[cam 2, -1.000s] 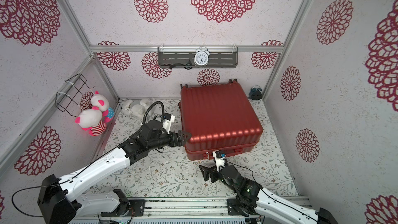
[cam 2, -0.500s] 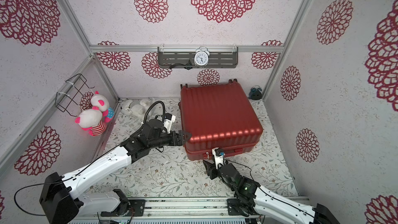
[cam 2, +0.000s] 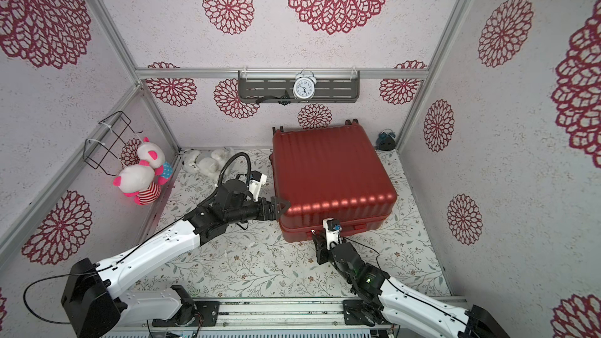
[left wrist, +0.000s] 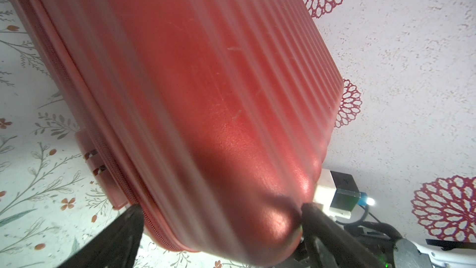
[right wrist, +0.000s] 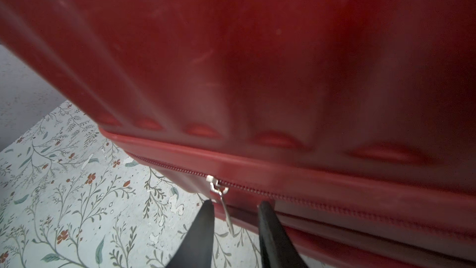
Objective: Open the suitcase zippers
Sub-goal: Unzip the zipper on the suitcase.
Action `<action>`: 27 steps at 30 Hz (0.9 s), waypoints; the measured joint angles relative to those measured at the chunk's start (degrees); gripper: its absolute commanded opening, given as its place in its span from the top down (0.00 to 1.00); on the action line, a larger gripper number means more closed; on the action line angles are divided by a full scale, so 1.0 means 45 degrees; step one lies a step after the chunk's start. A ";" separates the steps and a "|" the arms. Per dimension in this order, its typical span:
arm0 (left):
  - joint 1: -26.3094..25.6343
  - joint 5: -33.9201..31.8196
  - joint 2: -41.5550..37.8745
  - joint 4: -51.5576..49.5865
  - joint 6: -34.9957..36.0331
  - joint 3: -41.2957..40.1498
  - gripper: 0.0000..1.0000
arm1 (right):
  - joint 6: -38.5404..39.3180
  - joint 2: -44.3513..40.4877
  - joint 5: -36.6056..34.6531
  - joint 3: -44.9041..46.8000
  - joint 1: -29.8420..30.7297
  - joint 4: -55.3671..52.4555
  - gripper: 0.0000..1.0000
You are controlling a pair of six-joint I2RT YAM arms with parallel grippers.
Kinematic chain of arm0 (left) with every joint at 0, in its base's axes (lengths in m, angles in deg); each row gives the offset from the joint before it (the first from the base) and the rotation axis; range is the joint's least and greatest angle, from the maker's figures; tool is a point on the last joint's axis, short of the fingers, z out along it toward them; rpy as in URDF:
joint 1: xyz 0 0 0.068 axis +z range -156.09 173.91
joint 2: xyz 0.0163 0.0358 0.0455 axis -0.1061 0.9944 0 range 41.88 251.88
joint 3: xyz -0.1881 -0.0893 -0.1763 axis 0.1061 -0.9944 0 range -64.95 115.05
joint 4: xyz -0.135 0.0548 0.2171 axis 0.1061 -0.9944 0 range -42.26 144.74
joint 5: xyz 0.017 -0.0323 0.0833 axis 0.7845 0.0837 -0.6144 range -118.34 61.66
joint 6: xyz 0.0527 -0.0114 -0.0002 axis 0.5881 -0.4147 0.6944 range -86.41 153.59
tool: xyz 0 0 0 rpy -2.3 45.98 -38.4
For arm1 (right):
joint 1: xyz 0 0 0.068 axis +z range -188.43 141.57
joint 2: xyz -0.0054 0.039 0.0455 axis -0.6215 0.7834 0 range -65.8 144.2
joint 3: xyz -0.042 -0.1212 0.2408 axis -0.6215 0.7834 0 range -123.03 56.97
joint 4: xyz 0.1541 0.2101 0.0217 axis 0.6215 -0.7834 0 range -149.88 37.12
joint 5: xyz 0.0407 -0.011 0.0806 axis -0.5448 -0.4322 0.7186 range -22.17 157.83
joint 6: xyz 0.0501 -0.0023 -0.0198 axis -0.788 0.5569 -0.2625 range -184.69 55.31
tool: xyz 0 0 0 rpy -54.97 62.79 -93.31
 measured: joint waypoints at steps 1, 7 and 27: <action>0.0000 0.0010 0.0010 0.0019 0.0000 0.0000 0.02 | 0.0010 0.0107 0.0078 0.0000 -0.0015 0.0068 0.68; 0.0000 0.0102 0.0073 0.0087 -0.0039 0.0000 0.02 | 0.0092 0.0593 0.0316 0.0000 -0.0029 0.0651 0.66; 0.0000 0.0311 0.0238 0.0267 -0.0068 0.0000 0.02 | 0.0087 0.1885 -0.0053 0.0000 -0.0029 0.2074 0.81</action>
